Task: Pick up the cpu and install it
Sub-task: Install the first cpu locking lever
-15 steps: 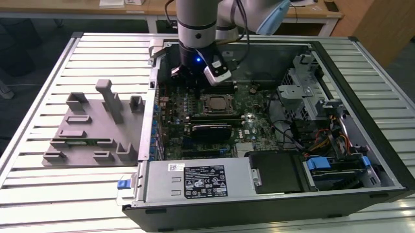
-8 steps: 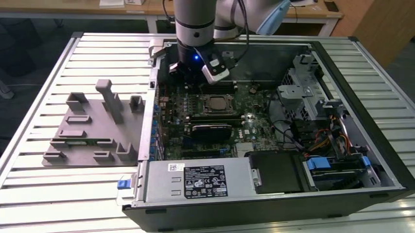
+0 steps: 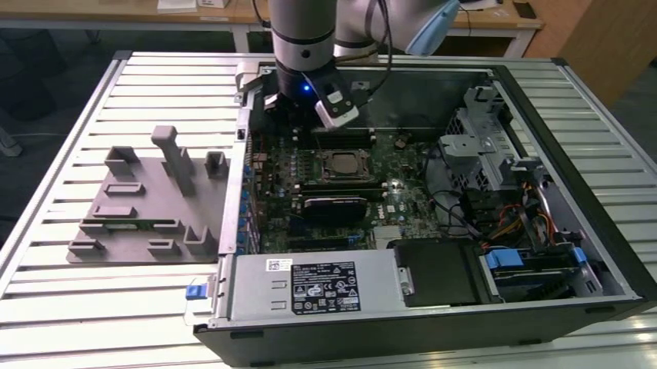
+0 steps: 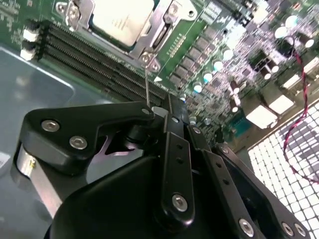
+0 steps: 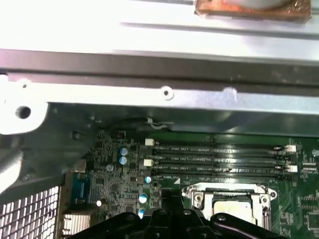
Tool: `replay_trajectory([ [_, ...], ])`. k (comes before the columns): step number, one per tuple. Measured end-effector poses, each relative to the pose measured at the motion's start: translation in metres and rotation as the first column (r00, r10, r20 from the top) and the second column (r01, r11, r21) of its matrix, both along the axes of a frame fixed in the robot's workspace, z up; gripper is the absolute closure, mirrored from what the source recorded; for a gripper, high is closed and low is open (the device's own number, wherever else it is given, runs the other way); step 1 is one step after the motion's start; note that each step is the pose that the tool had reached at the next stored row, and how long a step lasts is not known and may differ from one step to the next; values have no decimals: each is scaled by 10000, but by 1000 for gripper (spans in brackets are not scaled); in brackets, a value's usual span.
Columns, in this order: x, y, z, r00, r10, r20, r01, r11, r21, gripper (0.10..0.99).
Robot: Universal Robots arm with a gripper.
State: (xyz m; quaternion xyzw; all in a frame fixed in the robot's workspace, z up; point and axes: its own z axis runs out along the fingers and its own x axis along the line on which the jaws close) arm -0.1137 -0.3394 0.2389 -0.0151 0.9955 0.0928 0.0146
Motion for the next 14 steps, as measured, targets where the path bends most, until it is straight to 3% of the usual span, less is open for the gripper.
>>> replay_trajectory([
  [7, -5, 0, 60, 10000, -2, 48, -1, 9989, 465, 980],
  [10, 1, 0, 67, 10000, -1, 52, -2, 9988, 498, 980],
  [14, 72, 0, 68, 10000, 0, 50, -2, 9988, 496, 980],
])
